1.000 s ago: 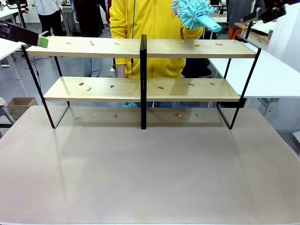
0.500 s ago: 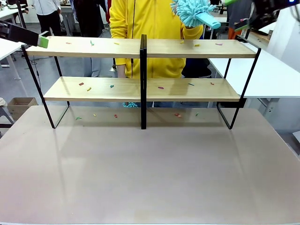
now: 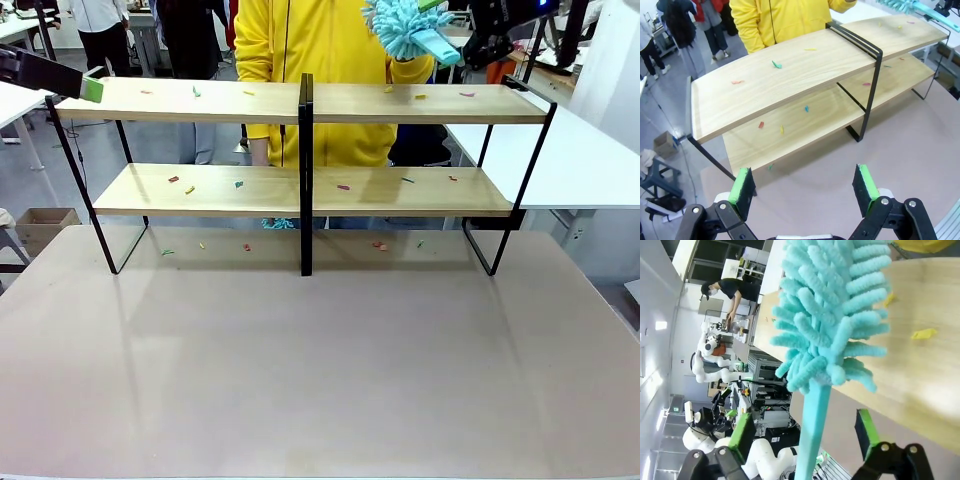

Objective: Clean the shelves.
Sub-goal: Pick up the Duster when the human hands it over, then clean a randomly selected level of the Shelf with the Duster.

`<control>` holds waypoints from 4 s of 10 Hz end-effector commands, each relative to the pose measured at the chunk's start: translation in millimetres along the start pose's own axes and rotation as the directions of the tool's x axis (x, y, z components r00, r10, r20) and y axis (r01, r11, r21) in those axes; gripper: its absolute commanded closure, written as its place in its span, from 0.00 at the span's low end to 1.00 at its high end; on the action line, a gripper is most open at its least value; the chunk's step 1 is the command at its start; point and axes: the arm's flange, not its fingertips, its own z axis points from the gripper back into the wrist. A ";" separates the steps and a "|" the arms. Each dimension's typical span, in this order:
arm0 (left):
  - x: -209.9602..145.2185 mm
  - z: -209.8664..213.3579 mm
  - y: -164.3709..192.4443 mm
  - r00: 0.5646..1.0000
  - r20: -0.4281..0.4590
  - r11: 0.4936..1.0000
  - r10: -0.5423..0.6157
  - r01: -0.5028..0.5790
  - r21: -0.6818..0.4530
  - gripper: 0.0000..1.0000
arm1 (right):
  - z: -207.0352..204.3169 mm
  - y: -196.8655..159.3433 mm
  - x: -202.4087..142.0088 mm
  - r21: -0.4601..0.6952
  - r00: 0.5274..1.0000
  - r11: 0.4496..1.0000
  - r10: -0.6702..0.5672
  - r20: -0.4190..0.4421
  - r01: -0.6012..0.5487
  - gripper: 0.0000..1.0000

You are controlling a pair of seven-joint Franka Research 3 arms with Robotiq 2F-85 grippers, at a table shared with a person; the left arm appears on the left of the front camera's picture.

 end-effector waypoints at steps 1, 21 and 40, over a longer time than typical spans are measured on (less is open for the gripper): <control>0.4 0.5 -0.4 1.000 0.002 1.000 -0.001 0.001 0.003 0.00 | 6.6 4.4 -0.9 0.023 1.000 1.000 -0.009 -0.026 0.009 0.00; 0.4 0.5 -0.4 1.000 0.002 1.000 -0.001 0.001 0.003 0.00 | 229.8 -81.1 -152.8 0.167 0.990 0.982 0.107 -0.096 -0.090 1.00; 0.4 0.5 -0.4 1.000 0.002 1.000 -0.001 0.001 0.003 0.00 | 306.2 -123.7 -259.4 0.179 0.993 0.981 0.089 -0.079 -0.074 1.00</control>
